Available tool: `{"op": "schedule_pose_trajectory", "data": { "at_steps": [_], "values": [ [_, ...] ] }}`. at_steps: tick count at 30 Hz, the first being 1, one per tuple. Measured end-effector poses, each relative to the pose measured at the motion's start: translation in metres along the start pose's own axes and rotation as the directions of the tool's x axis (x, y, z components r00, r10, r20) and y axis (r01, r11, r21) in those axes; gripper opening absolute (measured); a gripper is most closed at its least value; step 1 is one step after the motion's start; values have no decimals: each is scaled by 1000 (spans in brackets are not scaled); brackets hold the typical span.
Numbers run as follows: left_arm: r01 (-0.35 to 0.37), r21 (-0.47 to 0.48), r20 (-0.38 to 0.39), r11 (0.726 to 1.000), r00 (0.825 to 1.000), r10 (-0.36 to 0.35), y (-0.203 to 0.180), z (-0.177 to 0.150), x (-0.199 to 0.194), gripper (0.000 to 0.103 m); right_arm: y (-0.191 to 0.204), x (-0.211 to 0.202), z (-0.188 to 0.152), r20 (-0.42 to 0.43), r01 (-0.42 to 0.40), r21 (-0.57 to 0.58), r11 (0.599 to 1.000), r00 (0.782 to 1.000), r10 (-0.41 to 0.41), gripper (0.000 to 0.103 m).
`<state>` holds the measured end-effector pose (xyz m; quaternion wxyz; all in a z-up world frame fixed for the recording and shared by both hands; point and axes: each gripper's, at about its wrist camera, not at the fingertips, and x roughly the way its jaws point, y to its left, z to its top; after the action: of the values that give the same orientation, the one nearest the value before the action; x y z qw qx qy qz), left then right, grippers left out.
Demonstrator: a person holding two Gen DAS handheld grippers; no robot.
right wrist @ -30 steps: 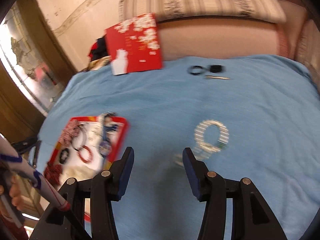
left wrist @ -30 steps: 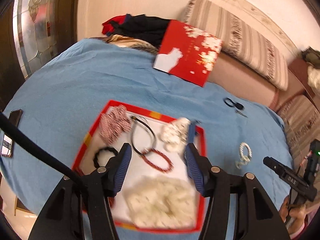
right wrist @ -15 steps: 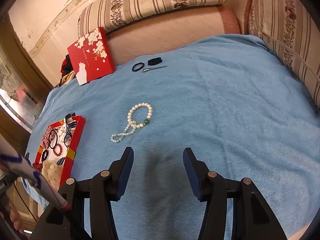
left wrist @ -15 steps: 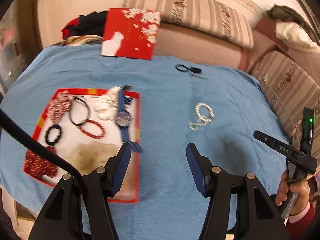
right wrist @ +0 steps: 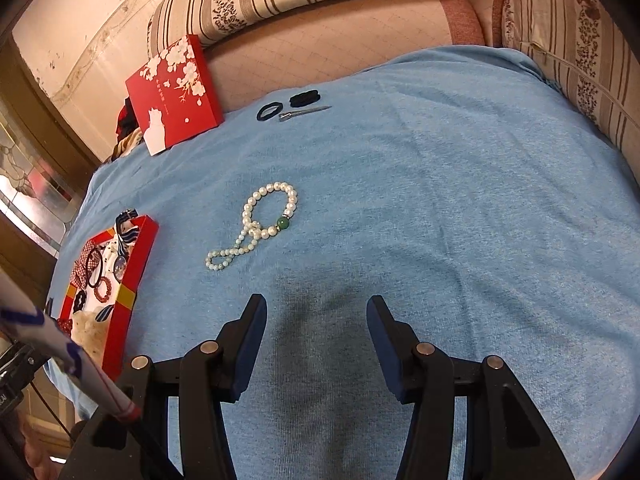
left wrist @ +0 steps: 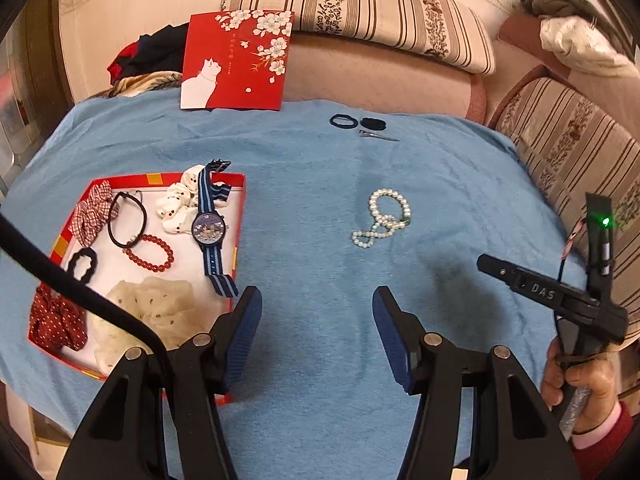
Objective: Organize jewelry
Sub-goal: 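Withdraw both open tools from the tray toward the pearl bracelets, then grasp large pearl bracelet with right tool while left tool grasps small pearl bracelet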
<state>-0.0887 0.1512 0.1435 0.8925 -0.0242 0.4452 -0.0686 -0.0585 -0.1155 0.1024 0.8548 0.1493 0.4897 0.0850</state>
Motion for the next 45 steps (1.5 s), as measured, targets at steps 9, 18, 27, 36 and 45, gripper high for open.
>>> {"op": "schedule_pose_trajectory", "data": {
  "at_steps": [9, 18, 27, 36, 45],
  "values": [
    [-64, 25, -30, 998, 997, 65, -1, 0, 26, 56, 3, 16, 9, -14, 12, -16, 1000, 1000, -13, 56],
    [-75, 30, -67, 997, 995, 77, -1, 4, 55, 56, 2, 34, 19, -31, 19, -31, 999, 999, -20, 56],
    [-54, 1, -112, 999, 992, 54, 3, 11, 87, 56, 4, 56, 43, -19, 39, -64, 997, 999, -41, 56],
    [60, 19, -132, 998, 990, -57, -13, 29, 120, 48, 25, 95, 75, -41, 21, -147, 989, 999, -28, 56],
    [118, -15, -145, 993, 982, -119, -15, 37, 134, 47, 37, 141, 89, -87, 118, -204, 972, 987, -138, 12]
  ]
}}
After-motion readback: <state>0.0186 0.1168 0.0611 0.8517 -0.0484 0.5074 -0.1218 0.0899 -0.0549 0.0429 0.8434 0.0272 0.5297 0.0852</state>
